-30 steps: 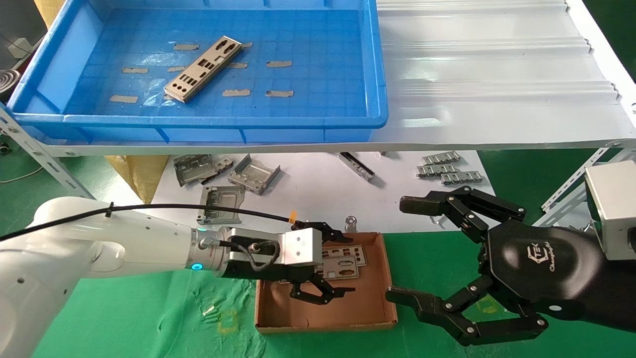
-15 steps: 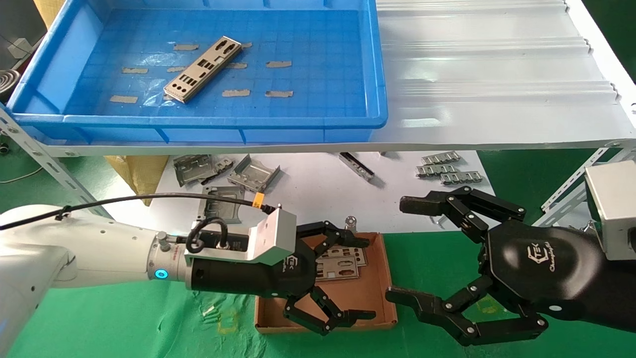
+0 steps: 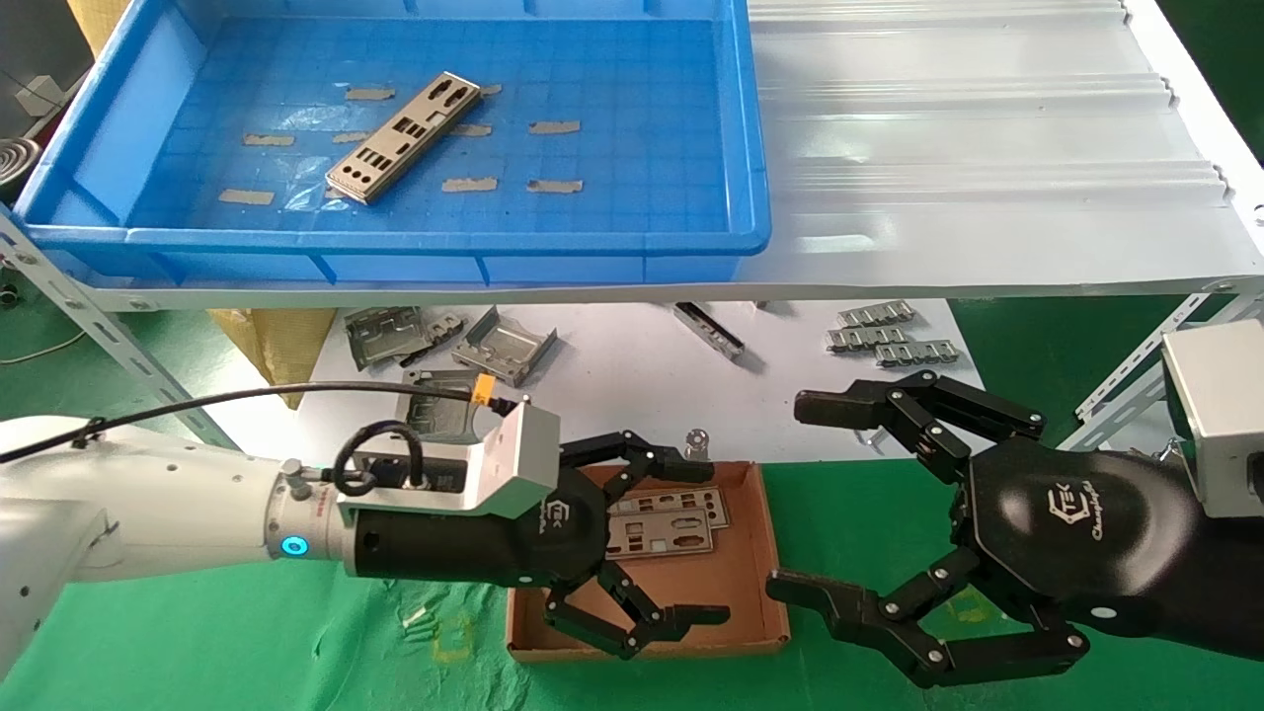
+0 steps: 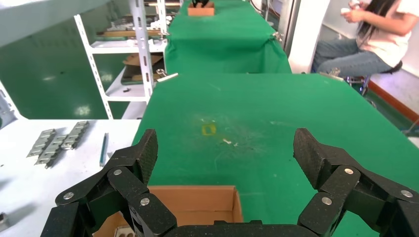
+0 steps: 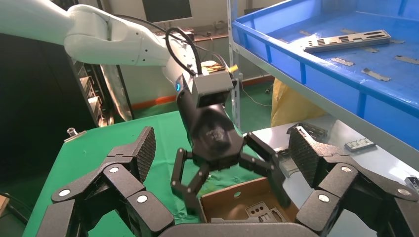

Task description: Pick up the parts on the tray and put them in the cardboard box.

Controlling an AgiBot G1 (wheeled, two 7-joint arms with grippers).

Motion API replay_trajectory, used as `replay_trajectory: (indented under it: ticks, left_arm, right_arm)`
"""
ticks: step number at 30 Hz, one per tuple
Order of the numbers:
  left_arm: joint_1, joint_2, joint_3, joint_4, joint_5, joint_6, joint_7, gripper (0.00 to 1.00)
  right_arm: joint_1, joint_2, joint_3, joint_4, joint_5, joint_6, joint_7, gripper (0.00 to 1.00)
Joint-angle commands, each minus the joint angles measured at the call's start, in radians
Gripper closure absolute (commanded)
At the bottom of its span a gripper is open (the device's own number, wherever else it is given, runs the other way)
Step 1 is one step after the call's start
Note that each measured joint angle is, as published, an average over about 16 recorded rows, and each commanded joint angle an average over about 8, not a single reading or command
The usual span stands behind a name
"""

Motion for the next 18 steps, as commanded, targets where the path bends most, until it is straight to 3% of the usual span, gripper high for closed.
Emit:
replay_trajectory:
  ticks: [1, 18]
  left_arm:
    - [0.014, -0.021, -0.015, -0.035, -0.009, -0.004, -0.022, 0.00]
    - [0.144, -0.213, -0.149, -0.349, -0.086, -0.040, -0.216, 0.00]
  right_arm:
    - [0.000, 0.000, 0.000, 0.000, 0.000, 0.000, 0.000, 0.00]
    - [0.000, 0.000, 0.000, 0.000, 0.000, 0.000, 0.000, 0.00]
